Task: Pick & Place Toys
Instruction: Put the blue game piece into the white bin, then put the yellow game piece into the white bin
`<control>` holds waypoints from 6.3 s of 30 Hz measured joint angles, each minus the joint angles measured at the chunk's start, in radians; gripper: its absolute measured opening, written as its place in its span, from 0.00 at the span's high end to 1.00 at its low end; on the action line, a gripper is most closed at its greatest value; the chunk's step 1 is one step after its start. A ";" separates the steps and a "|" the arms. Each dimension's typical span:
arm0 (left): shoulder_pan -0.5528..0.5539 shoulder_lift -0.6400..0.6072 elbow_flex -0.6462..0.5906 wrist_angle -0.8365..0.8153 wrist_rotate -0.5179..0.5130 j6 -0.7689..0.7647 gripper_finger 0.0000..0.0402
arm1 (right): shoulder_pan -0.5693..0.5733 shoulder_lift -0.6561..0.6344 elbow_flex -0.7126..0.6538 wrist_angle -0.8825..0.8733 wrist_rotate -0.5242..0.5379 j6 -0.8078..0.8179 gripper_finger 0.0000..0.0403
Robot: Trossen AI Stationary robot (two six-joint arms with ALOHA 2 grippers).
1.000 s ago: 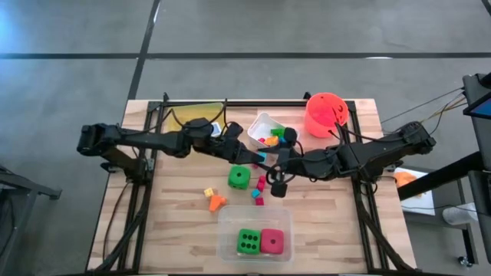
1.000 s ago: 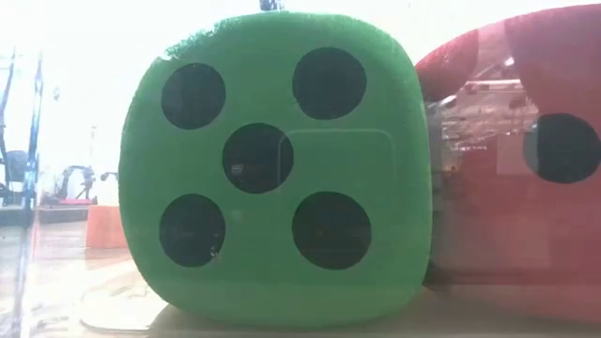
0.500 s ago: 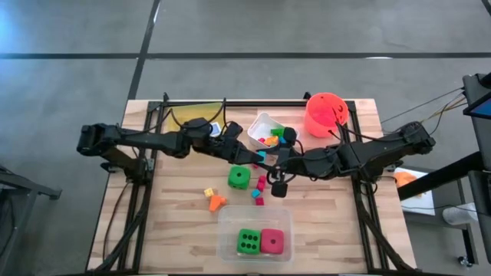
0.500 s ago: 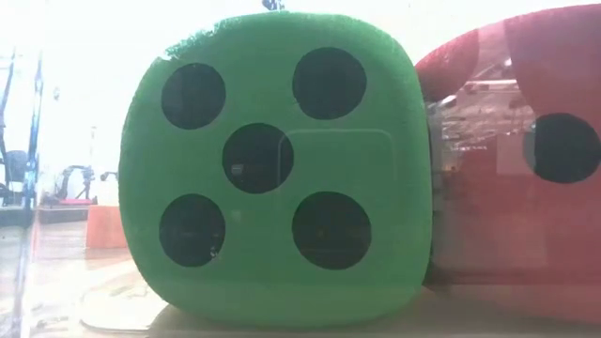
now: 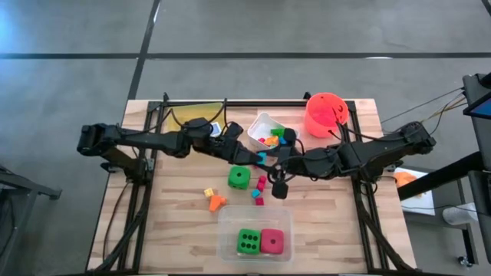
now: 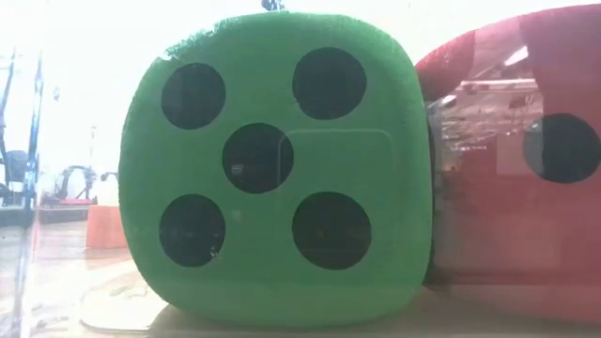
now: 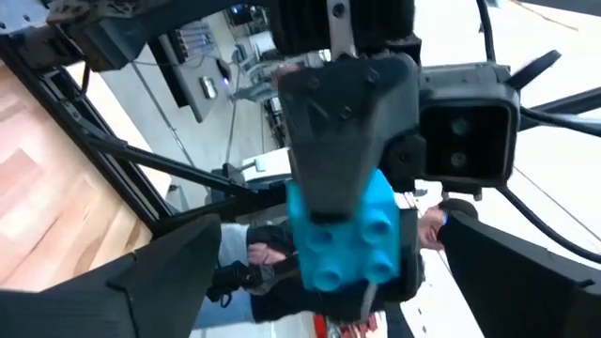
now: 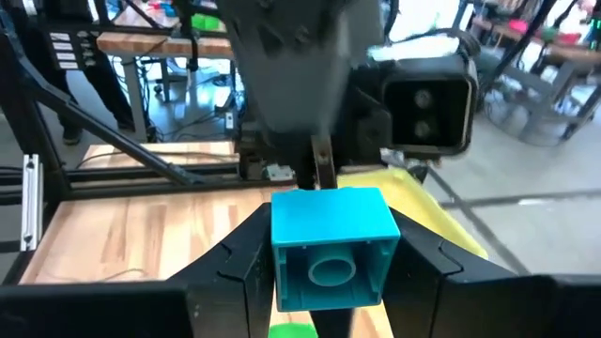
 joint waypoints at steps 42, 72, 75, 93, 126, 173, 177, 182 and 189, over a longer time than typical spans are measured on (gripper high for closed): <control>-0.141 -0.254 -0.059 -1.523 -0.384 -0.041 0.04 | -0.711 0.250 -0.146 -0.450 -0.550 0.298 0.67; -0.153 -0.101 -0.167 -1.331 -0.290 -0.070 0.04 | -0.741 0.355 -0.163 -0.443 -0.581 0.215 0.67; -0.156 -0.102 -0.167 -1.331 -0.295 -0.114 0.04 | -0.741 0.355 -0.163 -0.446 -0.583 0.197 0.67; -0.157 -0.101 -0.167 -1.305 -0.302 -0.154 0.04 | -0.719 0.387 -0.148 -0.421 -0.621 0.091 0.67; -0.156 -0.102 -0.185 -1.289 -0.298 -0.177 0.04 | -0.702 0.426 -0.148 -0.405 -0.679 0.094 0.42; -0.114 -0.089 -0.185 -1.283 -0.272 -0.187 0.04 | -0.639 0.313 -0.030 -0.546 -0.544 0.292 0.23; -0.121 -0.039 -0.185 -1.283 -0.275 -0.237 0.04 | -0.618 0.261 -0.030 -0.546 -0.537 0.305 0.23; -0.146 0.037 -0.185 -1.279 -0.274 -0.288 0.04 | -0.583 0.185 -0.030 -0.546 -0.523 0.316 0.23; -0.164 0.146 -0.185 -1.237 -0.238 -0.366 0.04 | -0.527 0.091 -0.031 -0.544 -0.481 0.362 0.23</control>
